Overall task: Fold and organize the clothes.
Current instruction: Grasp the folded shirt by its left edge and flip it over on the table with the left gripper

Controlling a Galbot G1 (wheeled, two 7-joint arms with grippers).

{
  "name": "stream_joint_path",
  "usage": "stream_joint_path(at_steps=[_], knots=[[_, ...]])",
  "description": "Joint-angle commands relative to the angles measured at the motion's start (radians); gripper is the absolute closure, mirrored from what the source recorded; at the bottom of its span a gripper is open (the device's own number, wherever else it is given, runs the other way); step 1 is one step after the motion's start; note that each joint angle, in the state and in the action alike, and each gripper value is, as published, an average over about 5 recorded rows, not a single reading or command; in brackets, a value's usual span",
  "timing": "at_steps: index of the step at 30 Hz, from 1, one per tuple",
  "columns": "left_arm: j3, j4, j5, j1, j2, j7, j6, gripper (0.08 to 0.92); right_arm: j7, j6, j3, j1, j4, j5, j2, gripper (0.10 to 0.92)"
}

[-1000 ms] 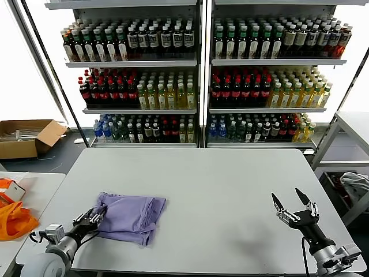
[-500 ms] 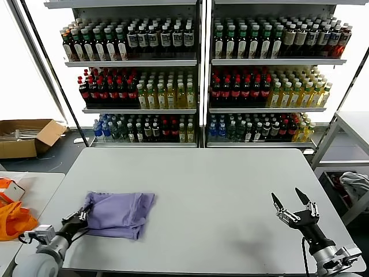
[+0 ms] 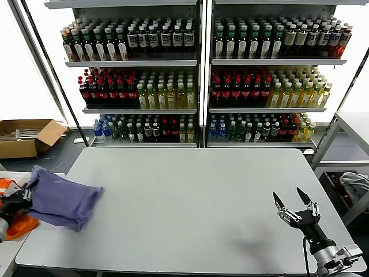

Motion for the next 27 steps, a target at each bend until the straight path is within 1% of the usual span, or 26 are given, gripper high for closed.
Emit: stream_joint_path(at_steps=[1,5,8,10,13,15,17,20,22,25,27], knots=[[-0.144,-0.106,0.211,0.058,0.055,0.09,-0.013,0.856,0.002,0.009,0.005,-0.005,-0.009,0.023,0.003,0.203],[-0.049,-0.232,0.29,0.083,-0.075,0.054,-0.019,0.856,0.005,0.014,0.014,-0.001,-0.021,0.022,0.009,0.203],[0.071,-0.338,0.285,0.076,-0.158,-0.019,0.014,0.856,0.008,0.014,0.031,-0.008,-0.018,0.024,0.007,0.203],[0.194,-0.405,0.279,0.055,-0.195,-0.11,0.045,0.856,0.009,0.013,0.041,-0.017,-0.011,0.026,0.004,0.203],[0.418,-0.491,0.28,0.004,-0.225,-0.266,0.095,0.856,0.011,0.005,0.052,-0.032,0.01,0.025,0.003,0.203],[0.57,-0.533,0.27,-0.039,-0.238,-0.356,0.127,0.856,0.014,-0.003,0.06,-0.043,0.026,0.024,0.0,0.203],[0.707,-0.551,0.207,-0.086,-0.248,-0.437,0.165,0.856,0.017,-0.01,0.067,-0.052,0.04,0.024,-0.005,0.203],[0.867,-0.517,-0.01,-0.172,-0.272,-0.554,0.253,0.856,0.021,-0.015,0.064,-0.065,0.05,0.023,-0.011,0.203],[0.943,-0.438,-0.091,-0.237,-0.304,-0.616,0.29,0.856,0.022,-0.017,0.051,-0.07,0.053,0.02,-0.009,0.203],[1.026,-0.306,-0.09,-0.321,-0.375,-0.664,0.289,0.856,0.027,-0.021,0.026,-0.068,0.053,0.01,-0.002,0.203],[1.051,-0.25,-0.106,-0.36,-0.427,-0.681,0.285,0.856,0.034,-0.029,0.008,-0.063,0.055,-0.001,0.001,0.203]])
